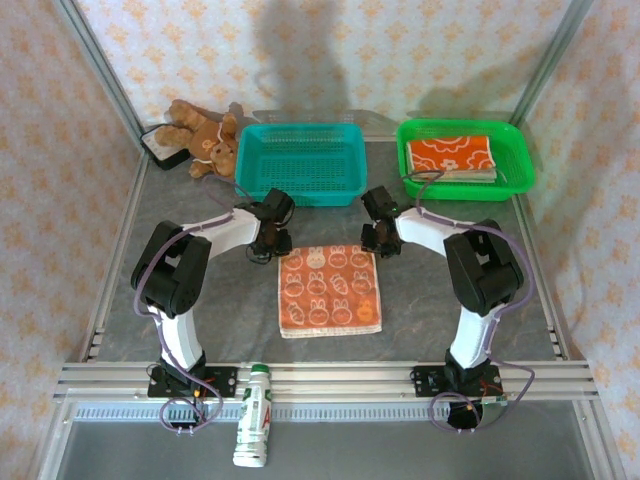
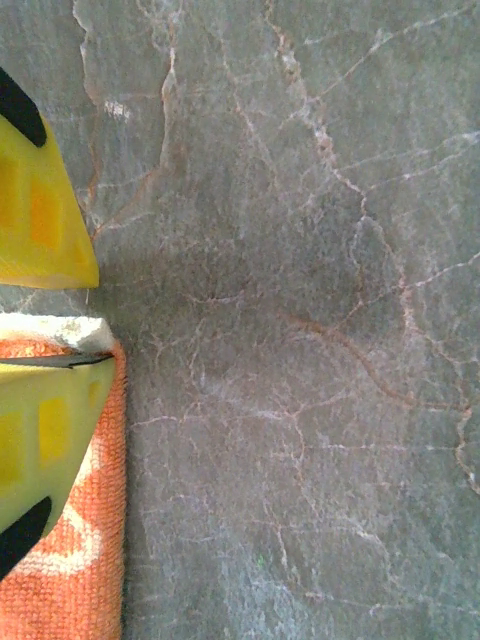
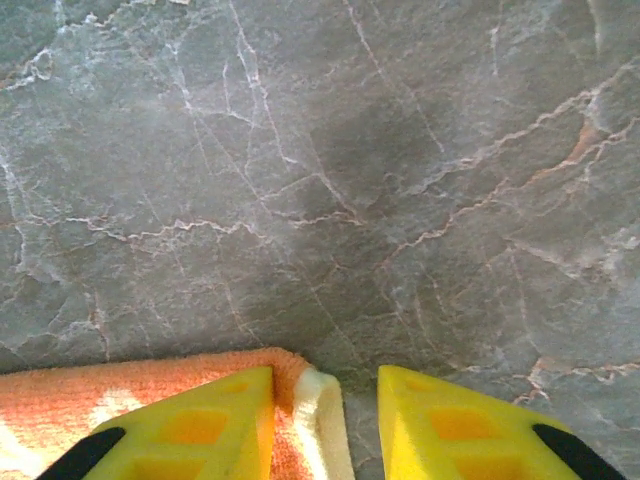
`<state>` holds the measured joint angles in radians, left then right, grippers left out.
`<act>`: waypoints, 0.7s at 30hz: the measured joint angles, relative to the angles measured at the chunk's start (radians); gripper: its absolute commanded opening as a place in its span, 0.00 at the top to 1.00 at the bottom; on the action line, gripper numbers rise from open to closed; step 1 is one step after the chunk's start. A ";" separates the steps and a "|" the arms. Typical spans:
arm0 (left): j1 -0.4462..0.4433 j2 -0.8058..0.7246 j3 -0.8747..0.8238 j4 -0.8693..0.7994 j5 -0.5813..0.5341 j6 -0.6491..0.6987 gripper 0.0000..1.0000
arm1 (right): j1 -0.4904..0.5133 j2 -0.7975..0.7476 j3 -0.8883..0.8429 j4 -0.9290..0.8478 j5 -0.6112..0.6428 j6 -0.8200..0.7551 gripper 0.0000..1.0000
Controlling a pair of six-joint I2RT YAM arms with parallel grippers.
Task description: Fold and stack the towels
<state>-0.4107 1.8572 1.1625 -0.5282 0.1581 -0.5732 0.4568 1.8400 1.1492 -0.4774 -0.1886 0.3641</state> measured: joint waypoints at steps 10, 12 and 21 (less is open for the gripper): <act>0.000 0.003 0.002 -0.005 0.000 0.006 0.79 | 0.000 0.004 0.035 0.000 -0.020 -0.015 0.70; 0.000 0.003 0.004 -0.006 0.000 0.006 0.79 | 0.000 0.019 0.037 0.000 -0.022 -0.018 0.71; 0.000 0.023 0.032 -0.037 0.000 0.005 0.91 | -0.010 0.039 0.039 -0.006 -0.029 -0.023 0.93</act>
<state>-0.4107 1.8797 1.1946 -0.5652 0.1577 -0.5678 0.4473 1.8786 1.1885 -0.4835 -0.2173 0.3416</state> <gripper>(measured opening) 0.149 0.143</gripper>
